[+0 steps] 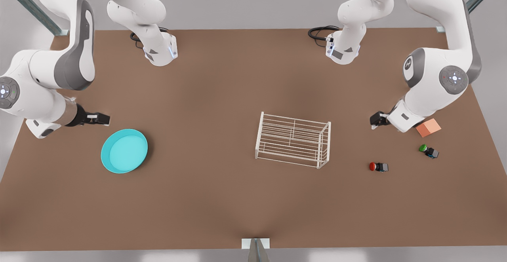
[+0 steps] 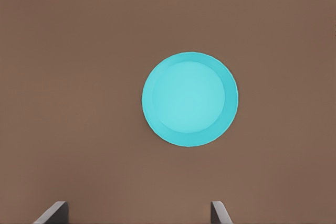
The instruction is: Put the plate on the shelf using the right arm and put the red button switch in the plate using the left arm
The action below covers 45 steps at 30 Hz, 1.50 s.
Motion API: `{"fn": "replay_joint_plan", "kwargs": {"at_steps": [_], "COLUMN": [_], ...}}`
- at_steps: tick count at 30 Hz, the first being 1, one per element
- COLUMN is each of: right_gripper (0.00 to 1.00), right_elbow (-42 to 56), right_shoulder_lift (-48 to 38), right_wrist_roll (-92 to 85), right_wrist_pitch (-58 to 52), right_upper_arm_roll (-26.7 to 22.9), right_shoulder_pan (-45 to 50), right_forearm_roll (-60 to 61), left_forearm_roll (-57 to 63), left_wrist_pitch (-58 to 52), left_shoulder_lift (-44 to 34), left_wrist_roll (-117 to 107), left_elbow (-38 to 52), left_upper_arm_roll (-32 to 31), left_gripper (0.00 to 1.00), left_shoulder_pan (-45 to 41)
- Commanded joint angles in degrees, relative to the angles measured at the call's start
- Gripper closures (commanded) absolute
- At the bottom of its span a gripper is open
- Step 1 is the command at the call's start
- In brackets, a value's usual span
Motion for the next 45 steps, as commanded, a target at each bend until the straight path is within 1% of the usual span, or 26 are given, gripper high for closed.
{"fn": "replay_joint_plan", "kwargs": {"at_steps": [1, 2, 3, 4, 6, 9, 11, 12, 13, 15, 16, 18, 20, 22, 23, 24, 25, 28, 32, 37, 38, 39, 41, 42, 43, 45], "right_gripper": [0.00, 0.00, 0.00, 0.00, 0.00, 0.00, 0.00, 0.02, 0.03, 0.02, 0.02, 0.01, 0.01, 0.01, 0.02, 0.03, 0.03, 0.05, 0.11, 0.11, 0.13, 0.20, 0.22, 0.29, 0.32, 0.34], "right_elbow": [-0.03, -0.12, -0.12, -0.12, -0.03, -0.03, -0.12, -0.12, -0.20, 0.06, 0.59, 0.76, 1.11, 4.28, 4.28, 4.28, 4.37, 3.49, 0.41, -3.72, -3.72, -3.72, -3.72, -3.81, -3.72, -3.72], "right_shoulder_lift": [2.60, 3.57, 5.24, 5.85, 7.44, 10.07, 13.41, 14.64, 15.70, 18.86, 20.18, 22.47, 24.31, 28.53, 29.23, 29.85, 30.55, 30.91, 30.91, 30.47, 30.73, 30.64, 30.73, 30.73, 30.82, 31.08], "right_wrist_roll": [-3.58, -6.57, -7.01, -7.89, -11.76, -19.05, -24.85, -25.56, -26.17, -30.21, -30.66, -33.64, -36.19, -39.45, -39.45, -40.06, -40.06, -45.68, -49.90, -52.89, -52.89, -53.07, -53.07, -53.07, -53.07, -53.07], "right_wrist_pitch": [4.89, 5.07, 5.41, 5.59, 6.56, 10.69, 12.96, 13.68, 15.00, 17.81, 17.90, 22.11, 23.52, 24.40, 24.40, 24.49, 24.58, 24.49, 26.16, 26.25, 26.25, 27.48, 27.74, 27.74, 27.74, 27.74], "right_upper_arm_roll": [-0.01, 0.08, -0.01, -0.10, -0.01, -0.01, 0.08, 0.16, 0.08, 0.16, 0.08, 0.08, 0.08, 0.16, 0.16, 0.08, 0.08, 0.16, 0.51, 0.51, 0.51, 0.60, 0.60, 0.60, 0.60, 0.51], "right_shoulder_pan": [-2.46, -2.99, -4.58, -4.93, -8.09, -11.08, -14.33, -14.42, -14.51, -14.95, -14.86, -15.91, -16.35, -18.20, -18.29, -18.81, -18.99, -19.08, -18.99, -19.25, -19.43, -18.99, -19.43, -19.43, -19.43, -19.61], "right_forearm_roll": [3.98, 4.25, 4.52, 4.60, 6.98, 7.07, 10.76, 12.68, 12.78, 12.51, 12.43, 12.60, 14.27, 14.01, 14.01, 14.10, 14.27, 15.68, 17.79, 19.98, 20.07, 20.25, 20.25, 20.34, 20.34, 20.34], "left_forearm_roll": [-0.01, -0.01, -0.10, -0.10, 0.43, 1.83, 7.37, 7.64, 12.29, 12.21, 12.03, 12.03, 10.81, 10.10, 9.83, 9.66, 9.13, 8.96, 9.75, 12.20, 13.97, 14.67, 17.31, 17.48, 18.54, 18.54], "left_wrist_pitch": [3.87, 3.34, 2.90, 3.52, 4.22, 7.03, 7.56, 7.56, 7.47, 7.56, 7.74, 10.55, 11.69, 11.52, 13.97, 18.72, 19.16, 23.03, 17.93, 17.58, 17.58, 17.58, 17.58, 17.58, 17.58, 17.58], "left_shoulder_lift": [0.14, 0.49, 1.54, 2.42, 4.00, 8.22, 11.21, 11.56, 13.93, 15.78, 16.22, 17.80, 19.73, 21.23, 23.16, 26.68, 26.68, 31.07, 32.30, 33.10, 33.01, 32.75, 32.83, 32.83, 32.92, 32.92], "left_wrist_roll": [0.15, 4.88, 22.24, 32.92, 42.06, 64.62, 78.10, 78.29, 79.69, 82.33, 82.33, 83.12, 76.99, 77.67, 77.93, 83.99, 84.79, 89.18, 88.57, 89.01, 88.92, 88.92, 88.92, 89.01, 88.92, 88.92], "left_elbow": [0.20, 0.46, 2.04, 3.10, 5.03, 5.12, 5.12, 5.29, 7.14, 9.16, 9.16, 8.63, 7.84, 8.02, 7.05, 7.14, 6.88, 7.05, 12.06, 11.54, 10.39, 9.34, 7.40, 7.32, 7.40, 6.61], "left_upper_arm_roll": [0.01, -0.08, 0.01, 0.01, 0.01, -0.16, -0.16, -0.25, -0.52, -0.52, -0.52, -0.52, -0.52, -0.43, -0.43, -0.43, -0.43, -0.43, -0.25, -1.74, -2.80, -2.98, -6.40, -6.49, -6.49, -6.49], "left_gripper": [0.00, 0.00, 0.00, 0.00, 0.00, 0.00, 0.00, 0.00, 0.00, 0.00, 0.00, 0.00, 0.00, 0.00, 0.00, 0.00, 0.00, 0.00, 0.00, 0.00, 0.00, 0.00, 0.00, 0.00, 0.00, 0.00], "left_shoulder_pan": [-0.14, -0.32, -0.14, -0.06, 1.61, 1.79, 1.18, 0.74, 0.21, 0.21, 0.21, 0.21, 0.21, 0.38, 0.82, 1.35, 1.09, 2.14, 2.05, 6.53, 7.68, 8.47, 12.25, 12.34, 12.78, 13.22]}}
